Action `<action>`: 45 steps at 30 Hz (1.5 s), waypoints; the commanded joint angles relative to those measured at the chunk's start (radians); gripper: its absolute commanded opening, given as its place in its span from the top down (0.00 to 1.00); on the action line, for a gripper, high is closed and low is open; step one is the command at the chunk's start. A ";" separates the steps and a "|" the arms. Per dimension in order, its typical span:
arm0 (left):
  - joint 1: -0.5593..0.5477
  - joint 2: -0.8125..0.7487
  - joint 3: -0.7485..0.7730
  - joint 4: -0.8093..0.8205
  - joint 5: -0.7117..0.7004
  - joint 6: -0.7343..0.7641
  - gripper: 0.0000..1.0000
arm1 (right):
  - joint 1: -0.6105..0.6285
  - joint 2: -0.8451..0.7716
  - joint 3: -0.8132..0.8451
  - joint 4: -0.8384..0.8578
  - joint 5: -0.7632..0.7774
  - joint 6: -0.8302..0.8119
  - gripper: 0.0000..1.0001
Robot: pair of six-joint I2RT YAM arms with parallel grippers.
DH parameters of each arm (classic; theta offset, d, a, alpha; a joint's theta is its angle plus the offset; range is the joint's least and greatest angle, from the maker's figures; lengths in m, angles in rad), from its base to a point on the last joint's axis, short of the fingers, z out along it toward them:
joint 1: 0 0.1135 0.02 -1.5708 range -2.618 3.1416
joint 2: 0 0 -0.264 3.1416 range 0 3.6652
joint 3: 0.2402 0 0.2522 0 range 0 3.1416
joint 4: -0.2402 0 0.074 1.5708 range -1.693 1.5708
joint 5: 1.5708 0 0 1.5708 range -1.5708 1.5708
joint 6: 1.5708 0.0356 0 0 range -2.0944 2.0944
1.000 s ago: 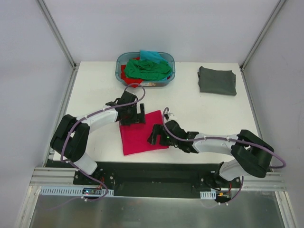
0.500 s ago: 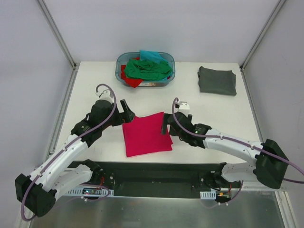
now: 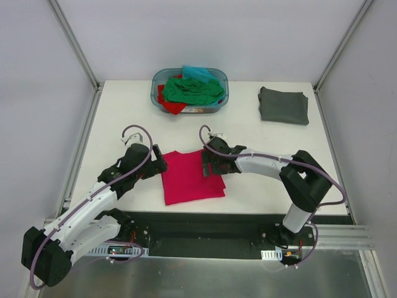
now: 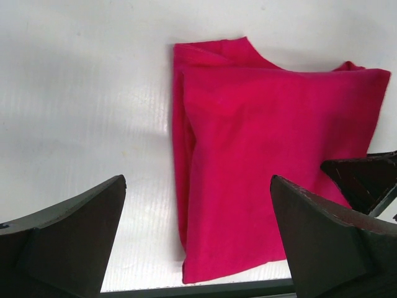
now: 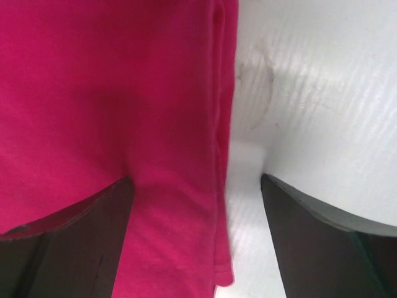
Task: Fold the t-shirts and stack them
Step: Put the neatly folded tshirt into the corner of the board with the right arm
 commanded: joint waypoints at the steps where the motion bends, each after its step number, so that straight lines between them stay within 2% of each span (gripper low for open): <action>1: -0.001 0.017 -0.014 0.015 -0.034 -0.006 0.01 | -0.006 0.056 0.048 -0.017 -0.078 0.006 0.16; 6: -0.001 0.034 -0.019 0.017 -0.044 -0.006 0.01 | 0.007 0.134 0.060 -0.034 -0.117 0.027 0.31; 13: 0.001 0.034 -0.032 0.017 -0.081 -0.025 0.01 | 0.089 0.228 0.112 -0.135 0.025 0.085 0.46; 15: 0.001 0.034 -0.032 0.017 -0.083 -0.028 0.01 | 0.104 0.245 0.130 -0.151 0.047 0.092 0.59; 18: 0.001 0.034 -0.032 0.017 -0.084 -0.023 0.01 | 0.118 0.249 0.149 -0.139 0.073 0.055 0.93; 19: 0.001 0.031 -0.032 0.017 -0.081 -0.023 0.01 | 0.121 0.245 0.160 -0.140 0.096 0.021 0.98; 23: 0.001 0.020 -0.037 0.017 -0.083 -0.026 0.01 | 0.119 0.206 0.235 -0.244 0.299 -0.042 0.99; 28: 0.001 0.010 -0.040 0.017 -0.095 -0.026 0.01 | 0.097 0.186 0.311 -0.297 0.493 -0.167 0.99; 34: 0.001 -0.004 -0.051 0.012 -0.135 -0.040 0.01 | -0.017 0.211 0.397 -0.367 0.596 -0.210 0.99; 39: 0.001 -0.024 -0.055 0.008 -0.161 -0.042 0.01 | -0.124 0.254 0.485 -0.378 0.711 -0.316 0.99; 45: 0.002 -0.047 -0.065 0.005 -0.190 -0.043 0.01 | -0.247 0.355 0.649 -0.369 0.775 -0.447 0.99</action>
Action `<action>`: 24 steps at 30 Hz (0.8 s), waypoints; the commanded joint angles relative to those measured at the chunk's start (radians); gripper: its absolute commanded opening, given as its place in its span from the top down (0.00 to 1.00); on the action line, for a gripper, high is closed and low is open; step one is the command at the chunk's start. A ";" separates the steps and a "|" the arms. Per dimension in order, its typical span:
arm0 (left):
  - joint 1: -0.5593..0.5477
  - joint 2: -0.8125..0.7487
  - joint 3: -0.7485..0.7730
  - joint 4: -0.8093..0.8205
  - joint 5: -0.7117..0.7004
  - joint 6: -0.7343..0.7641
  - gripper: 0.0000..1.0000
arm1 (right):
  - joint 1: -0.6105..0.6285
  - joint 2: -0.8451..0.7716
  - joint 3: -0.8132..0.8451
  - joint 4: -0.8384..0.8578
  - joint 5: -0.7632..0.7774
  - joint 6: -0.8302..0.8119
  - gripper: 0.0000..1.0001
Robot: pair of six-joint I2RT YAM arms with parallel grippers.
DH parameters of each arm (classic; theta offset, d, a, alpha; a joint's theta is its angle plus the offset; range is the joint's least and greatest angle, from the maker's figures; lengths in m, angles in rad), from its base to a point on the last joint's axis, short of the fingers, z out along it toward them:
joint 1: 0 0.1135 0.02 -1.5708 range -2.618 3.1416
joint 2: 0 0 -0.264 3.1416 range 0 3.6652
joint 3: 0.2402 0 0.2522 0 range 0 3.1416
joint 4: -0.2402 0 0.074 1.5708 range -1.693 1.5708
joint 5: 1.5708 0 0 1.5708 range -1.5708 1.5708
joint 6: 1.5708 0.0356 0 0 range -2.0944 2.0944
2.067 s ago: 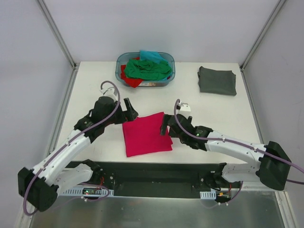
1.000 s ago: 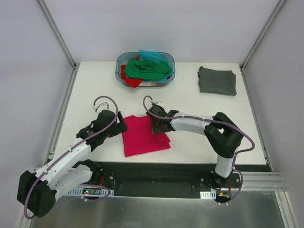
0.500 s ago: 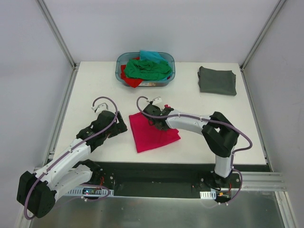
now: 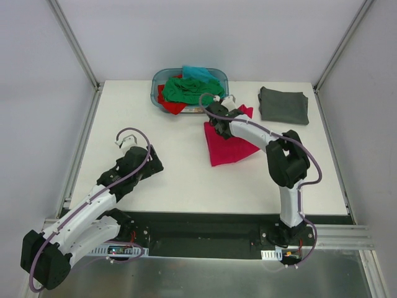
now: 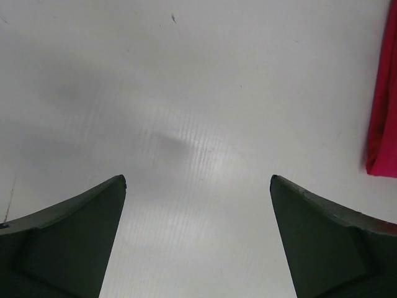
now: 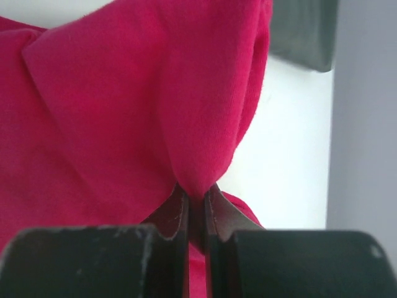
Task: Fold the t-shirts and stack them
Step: Put the neatly folded tshirt into the corner of the board with the right arm
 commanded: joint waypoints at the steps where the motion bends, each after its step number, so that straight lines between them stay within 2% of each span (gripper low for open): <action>1: 0.002 -0.019 -0.019 0.004 -0.065 -0.026 0.01 | -0.070 0.067 0.142 -0.007 0.142 -0.143 0.99; 10: 0.002 -0.008 -0.016 -0.003 -0.077 -0.023 0.01 | -0.195 0.260 0.468 0.053 0.231 -0.385 0.99; 15: 0.002 0.000 -0.016 0.001 -0.074 -0.026 0.01 | -0.243 0.296 0.537 0.223 0.269 -0.580 0.99; 24: 0.004 0.035 -0.010 0.001 -0.085 -0.026 0.01 | -0.295 0.351 0.728 0.259 0.217 -0.540 1.00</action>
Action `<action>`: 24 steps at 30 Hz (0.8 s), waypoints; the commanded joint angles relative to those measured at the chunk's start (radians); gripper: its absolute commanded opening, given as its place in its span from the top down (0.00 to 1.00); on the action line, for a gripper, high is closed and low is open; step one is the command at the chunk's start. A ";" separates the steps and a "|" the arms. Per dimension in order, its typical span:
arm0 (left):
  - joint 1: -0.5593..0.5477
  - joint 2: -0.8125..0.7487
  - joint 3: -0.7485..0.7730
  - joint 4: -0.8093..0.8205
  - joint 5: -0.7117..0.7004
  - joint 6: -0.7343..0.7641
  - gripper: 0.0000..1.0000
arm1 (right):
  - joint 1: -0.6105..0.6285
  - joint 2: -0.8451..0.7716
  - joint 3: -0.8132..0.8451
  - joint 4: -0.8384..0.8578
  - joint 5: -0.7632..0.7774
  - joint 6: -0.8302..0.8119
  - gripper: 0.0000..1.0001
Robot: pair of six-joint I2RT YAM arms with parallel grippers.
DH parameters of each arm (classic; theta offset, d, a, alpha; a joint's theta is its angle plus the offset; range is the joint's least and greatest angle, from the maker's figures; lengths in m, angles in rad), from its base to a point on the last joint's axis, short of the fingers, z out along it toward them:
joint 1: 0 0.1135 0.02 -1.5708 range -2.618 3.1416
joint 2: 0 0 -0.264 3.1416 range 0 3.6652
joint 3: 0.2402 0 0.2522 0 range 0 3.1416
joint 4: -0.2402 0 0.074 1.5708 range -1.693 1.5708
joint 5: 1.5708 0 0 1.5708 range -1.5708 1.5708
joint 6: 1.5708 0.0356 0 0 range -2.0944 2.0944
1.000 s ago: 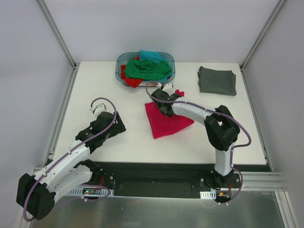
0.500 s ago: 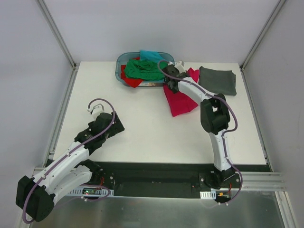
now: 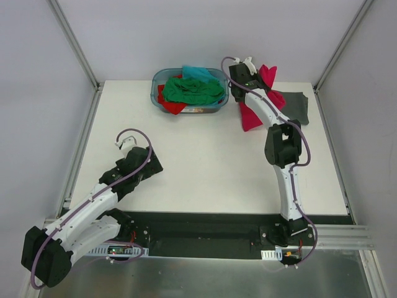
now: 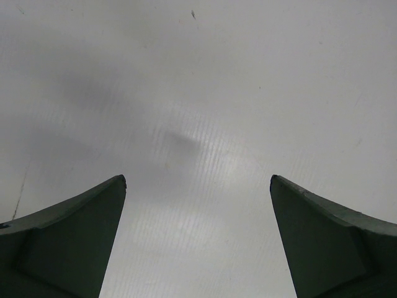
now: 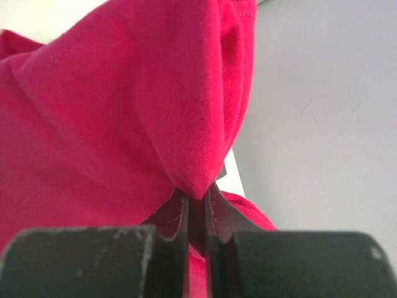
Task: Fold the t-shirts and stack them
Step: Put the neatly folded tshirt into the corner of the board with the right arm
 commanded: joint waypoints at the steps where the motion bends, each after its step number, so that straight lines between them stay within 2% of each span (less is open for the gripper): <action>1: 0.004 0.019 0.004 0.002 -0.040 -0.008 0.01 | -0.005 0.021 0.142 0.080 0.026 -0.058 1.00; 10: 0.004 0.038 0.009 0.002 -0.037 -0.008 0.01 | -0.011 0.025 0.200 0.214 0.044 -0.272 1.00; 24: 0.004 0.036 0.011 0.002 -0.028 -0.007 0.01 | -0.026 -0.005 0.291 0.218 0.015 -0.311 1.00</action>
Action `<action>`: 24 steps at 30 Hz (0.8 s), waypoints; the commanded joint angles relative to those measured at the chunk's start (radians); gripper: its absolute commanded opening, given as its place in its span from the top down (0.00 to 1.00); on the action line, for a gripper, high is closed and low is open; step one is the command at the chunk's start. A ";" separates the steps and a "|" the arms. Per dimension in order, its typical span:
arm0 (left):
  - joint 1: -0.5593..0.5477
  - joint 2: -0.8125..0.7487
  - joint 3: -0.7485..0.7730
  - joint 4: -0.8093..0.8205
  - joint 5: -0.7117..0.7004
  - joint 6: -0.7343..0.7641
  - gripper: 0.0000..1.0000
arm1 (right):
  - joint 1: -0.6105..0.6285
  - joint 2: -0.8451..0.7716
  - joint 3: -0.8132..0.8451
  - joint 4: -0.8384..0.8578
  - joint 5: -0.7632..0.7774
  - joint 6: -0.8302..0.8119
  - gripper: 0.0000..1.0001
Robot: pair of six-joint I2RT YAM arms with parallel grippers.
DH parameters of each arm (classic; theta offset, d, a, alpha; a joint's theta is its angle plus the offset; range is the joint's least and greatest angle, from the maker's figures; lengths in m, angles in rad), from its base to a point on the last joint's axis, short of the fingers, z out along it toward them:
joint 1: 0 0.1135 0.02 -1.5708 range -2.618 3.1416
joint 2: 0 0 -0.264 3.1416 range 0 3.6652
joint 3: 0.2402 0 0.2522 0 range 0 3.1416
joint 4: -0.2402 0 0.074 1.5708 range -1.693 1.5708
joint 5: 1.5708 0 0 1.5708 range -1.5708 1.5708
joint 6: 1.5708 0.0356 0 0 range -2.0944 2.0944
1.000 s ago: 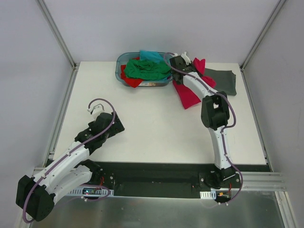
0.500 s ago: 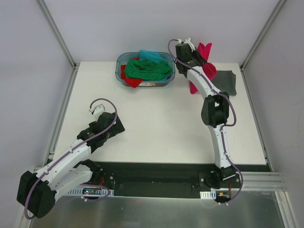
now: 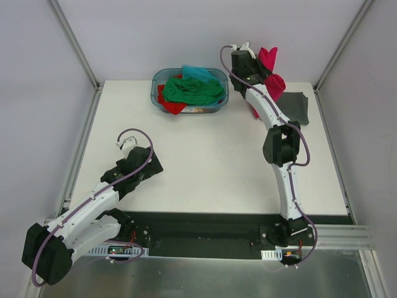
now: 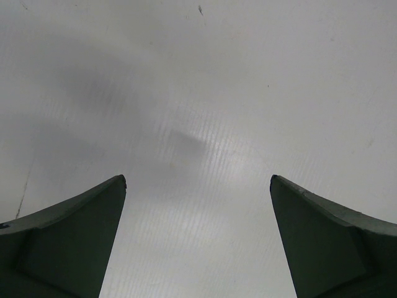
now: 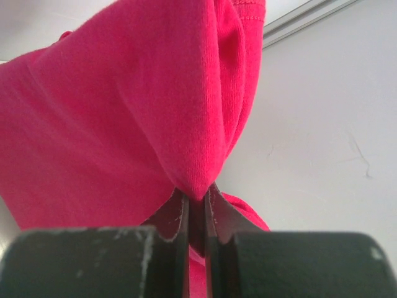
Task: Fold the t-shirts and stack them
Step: Put the neatly folded tshirt into the corner of the board with the right arm
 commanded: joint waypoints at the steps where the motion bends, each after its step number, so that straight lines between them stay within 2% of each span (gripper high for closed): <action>1: 0.004 0.004 0.011 0.003 -0.021 -0.005 0.01 | -0.016 -0.058 0.085 0.055 0.023 -0.036 1.00; 24: 0.004 0.052 0.020 0.007 -0.021 0.000 0.01 | -0.131 -0.009 0.018 0.020 -0.046 0.093 1.00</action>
